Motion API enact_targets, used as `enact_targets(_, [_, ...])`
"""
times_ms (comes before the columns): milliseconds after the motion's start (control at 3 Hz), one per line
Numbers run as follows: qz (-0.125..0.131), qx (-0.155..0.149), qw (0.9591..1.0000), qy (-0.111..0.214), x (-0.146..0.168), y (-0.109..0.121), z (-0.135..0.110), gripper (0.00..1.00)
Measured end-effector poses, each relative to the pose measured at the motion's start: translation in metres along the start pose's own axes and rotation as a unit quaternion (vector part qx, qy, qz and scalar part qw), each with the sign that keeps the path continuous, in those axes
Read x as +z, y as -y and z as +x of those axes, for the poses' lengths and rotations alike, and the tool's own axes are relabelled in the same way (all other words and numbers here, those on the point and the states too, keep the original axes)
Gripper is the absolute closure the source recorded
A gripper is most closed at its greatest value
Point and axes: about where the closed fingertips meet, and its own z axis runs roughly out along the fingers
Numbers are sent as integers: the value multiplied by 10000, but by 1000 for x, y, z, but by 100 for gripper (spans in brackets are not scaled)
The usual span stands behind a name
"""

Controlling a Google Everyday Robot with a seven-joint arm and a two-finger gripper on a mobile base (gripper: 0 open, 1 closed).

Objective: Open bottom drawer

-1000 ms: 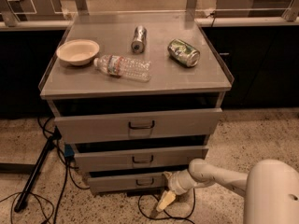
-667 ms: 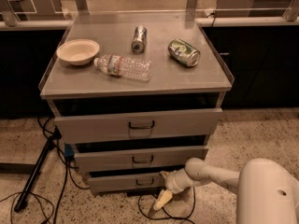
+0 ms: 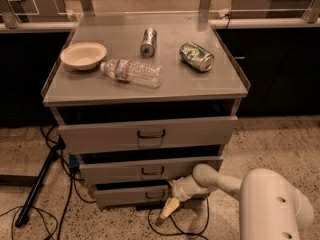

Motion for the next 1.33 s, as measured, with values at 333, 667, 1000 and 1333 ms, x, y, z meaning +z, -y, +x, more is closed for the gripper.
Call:
enact_targets(333, [-195, 59, 9994, -263, 5, -22, 21, 0])
enact_targets(667, [-229, 74, 9993, -297, 2, -27, 22, 0])
enact_targets(1000, [-328, 79, 9988, -341, 1, -41, 29, 0])
enact_targets(1333, [-329, 80, 9988, -341, -1, -41, 28, 0])
